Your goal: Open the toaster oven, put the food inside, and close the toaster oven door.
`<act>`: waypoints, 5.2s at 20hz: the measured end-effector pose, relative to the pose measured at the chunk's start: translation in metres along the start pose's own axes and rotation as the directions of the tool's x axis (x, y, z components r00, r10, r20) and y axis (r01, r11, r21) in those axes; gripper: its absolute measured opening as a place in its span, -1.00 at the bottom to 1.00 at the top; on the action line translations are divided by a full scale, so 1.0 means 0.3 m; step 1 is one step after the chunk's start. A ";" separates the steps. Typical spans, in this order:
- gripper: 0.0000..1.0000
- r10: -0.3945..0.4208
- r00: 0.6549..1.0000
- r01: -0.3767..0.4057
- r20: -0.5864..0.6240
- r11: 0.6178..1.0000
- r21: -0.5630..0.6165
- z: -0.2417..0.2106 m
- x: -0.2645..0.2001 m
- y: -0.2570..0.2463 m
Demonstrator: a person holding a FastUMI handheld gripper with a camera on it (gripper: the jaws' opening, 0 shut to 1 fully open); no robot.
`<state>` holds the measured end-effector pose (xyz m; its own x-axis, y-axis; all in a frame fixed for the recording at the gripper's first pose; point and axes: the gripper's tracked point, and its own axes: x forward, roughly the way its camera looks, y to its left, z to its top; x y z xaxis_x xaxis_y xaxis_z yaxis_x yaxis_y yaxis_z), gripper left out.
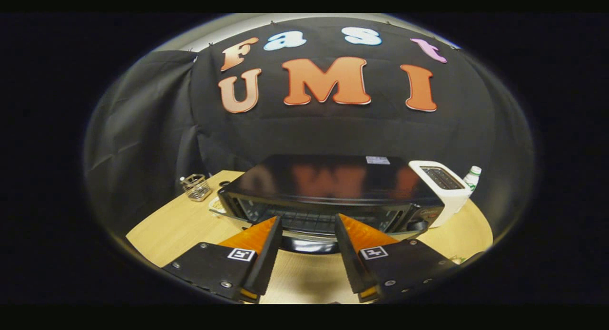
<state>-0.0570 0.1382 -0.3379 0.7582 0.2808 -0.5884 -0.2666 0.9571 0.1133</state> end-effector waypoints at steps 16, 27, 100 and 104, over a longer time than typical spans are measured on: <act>0.21 0.057 0.898 0.020 -0.436 0.985 0.171 -0.522 0.004 0.016; 0.83 0.000 0.946 0.069 -0.325 0.977 0.202 -0.327 -0.256 -0.248; -0.38 0.017 0.997 -0.069 0.070 0.507 0.859 -0.100 0.400 -0.139; -0.38 -0.036 0.996 -0.056 0.084 0.487 0.872 -0.104 0.473 -0.140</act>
<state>0.0431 0.1356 -0.4513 0.8145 0.2512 -0.5229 0.3464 0.5124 0.7858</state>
